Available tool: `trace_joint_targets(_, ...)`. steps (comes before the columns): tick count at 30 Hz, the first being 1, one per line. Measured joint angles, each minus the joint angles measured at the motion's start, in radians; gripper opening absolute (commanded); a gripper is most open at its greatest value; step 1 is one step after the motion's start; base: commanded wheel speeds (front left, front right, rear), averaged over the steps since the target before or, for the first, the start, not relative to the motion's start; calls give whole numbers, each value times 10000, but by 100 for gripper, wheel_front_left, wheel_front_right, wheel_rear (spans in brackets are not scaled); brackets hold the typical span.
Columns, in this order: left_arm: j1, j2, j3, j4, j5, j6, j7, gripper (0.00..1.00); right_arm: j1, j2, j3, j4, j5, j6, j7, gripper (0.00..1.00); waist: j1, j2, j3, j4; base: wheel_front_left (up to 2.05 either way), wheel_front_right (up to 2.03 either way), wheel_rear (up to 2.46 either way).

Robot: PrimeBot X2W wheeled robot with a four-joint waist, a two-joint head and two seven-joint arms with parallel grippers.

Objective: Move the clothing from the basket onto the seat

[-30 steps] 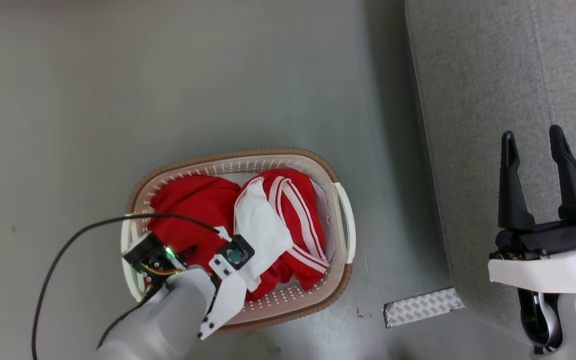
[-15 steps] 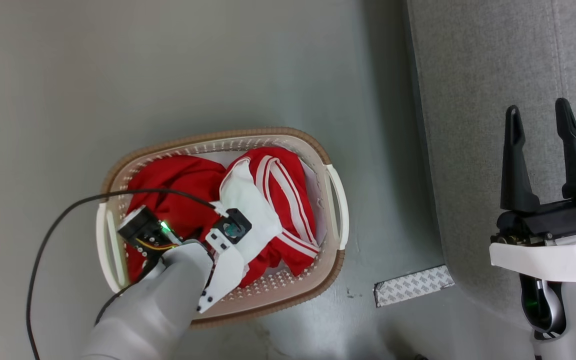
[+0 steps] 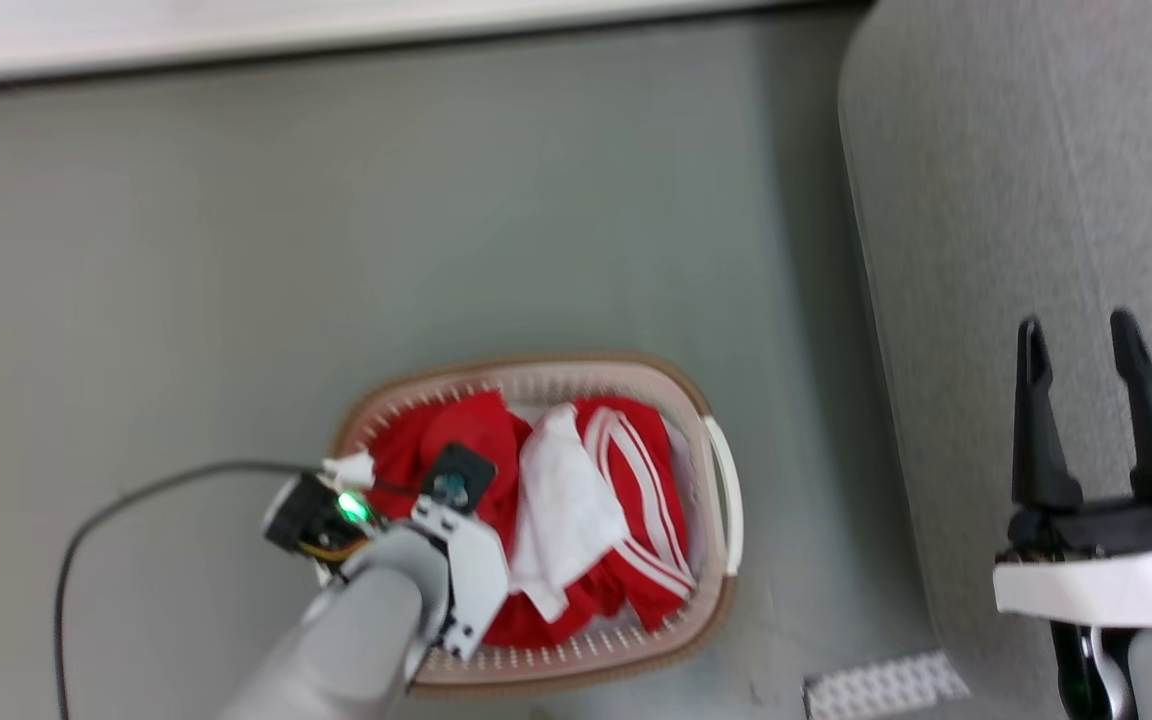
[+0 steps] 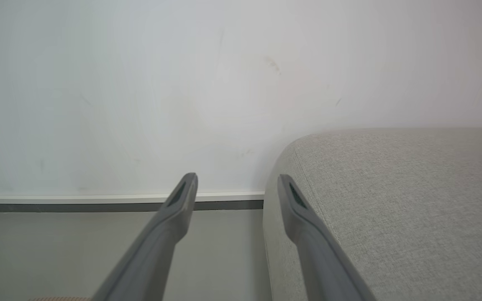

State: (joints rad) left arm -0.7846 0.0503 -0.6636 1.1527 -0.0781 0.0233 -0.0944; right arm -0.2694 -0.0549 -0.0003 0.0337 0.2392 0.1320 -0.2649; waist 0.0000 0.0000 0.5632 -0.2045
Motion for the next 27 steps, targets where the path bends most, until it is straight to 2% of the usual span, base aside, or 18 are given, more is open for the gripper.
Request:
trace_joint_targets(5,884,-8,-199,-1039,-694,-240,-445,0,720,-142,-184,153,-17,0,0,100,0,0,-1123,407,0,0,0)
trace_joint_targets(15,2238,8,-535,-3553,-1352,31,-456,0,2004,-508,244,213,6,0,2,100,-3,0,-3384,1192,0,0,0)
trace_joint_targets(20,2754,389,-546,-5478,-1461,128,107,0,2393,-1126,1446,190,117,0,2,100,-3,0,-4312,1476,0,0,0)
trace_joint_targets(27,3316,796,-566,-8535,-1885,157,1367,0,2183,-2265,4199,430,449,0,0,100,-3,0,-5098,1700,0,0,0)
